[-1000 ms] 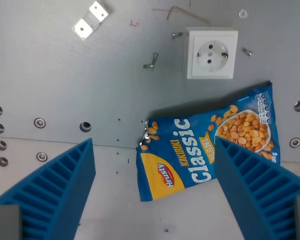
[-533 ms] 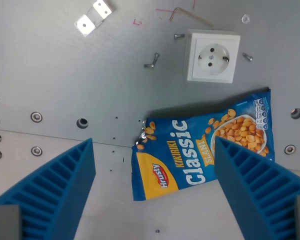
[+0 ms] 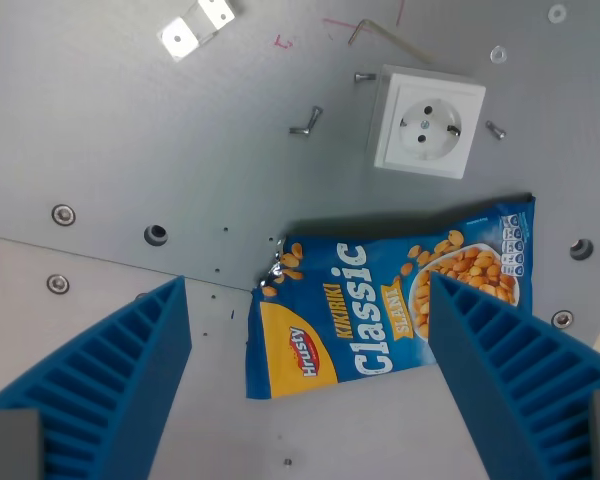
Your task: Rotate around base positive z
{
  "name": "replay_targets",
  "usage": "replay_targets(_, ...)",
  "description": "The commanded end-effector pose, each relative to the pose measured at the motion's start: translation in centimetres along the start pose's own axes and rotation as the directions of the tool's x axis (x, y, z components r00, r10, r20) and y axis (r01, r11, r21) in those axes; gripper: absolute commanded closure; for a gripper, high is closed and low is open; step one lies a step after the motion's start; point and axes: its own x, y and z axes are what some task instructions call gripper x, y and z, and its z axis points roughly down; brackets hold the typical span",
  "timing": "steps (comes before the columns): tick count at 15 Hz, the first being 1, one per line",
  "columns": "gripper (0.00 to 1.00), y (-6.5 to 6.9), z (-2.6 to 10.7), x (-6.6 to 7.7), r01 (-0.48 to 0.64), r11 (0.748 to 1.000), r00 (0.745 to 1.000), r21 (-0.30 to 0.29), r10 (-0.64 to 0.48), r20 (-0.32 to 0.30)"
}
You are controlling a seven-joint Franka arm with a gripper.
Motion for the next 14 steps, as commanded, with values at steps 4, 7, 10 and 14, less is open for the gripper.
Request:
replay_targets(4, 0.00, 0.05, -0.27, -0.07, 0.198, 0.980, 0.980, -0.008, -0.198, -0.004)
replay_targets(7, 0.00, 0.05, -0.27, -0.07, 0.237, 0.972, 0.972, -0.008, -0.237, -0.004)
replay_targets(10, 0.00, 0.05, -0.27, -0.07, 0.275, 0.961, 0.961, -0.009, -0.275, -0.003)
replay_targets(14, 0.00, 0.05, -0.27, -0.07, 0.326, 0.945, 0.945, -0.010, -0.326, -0.003)
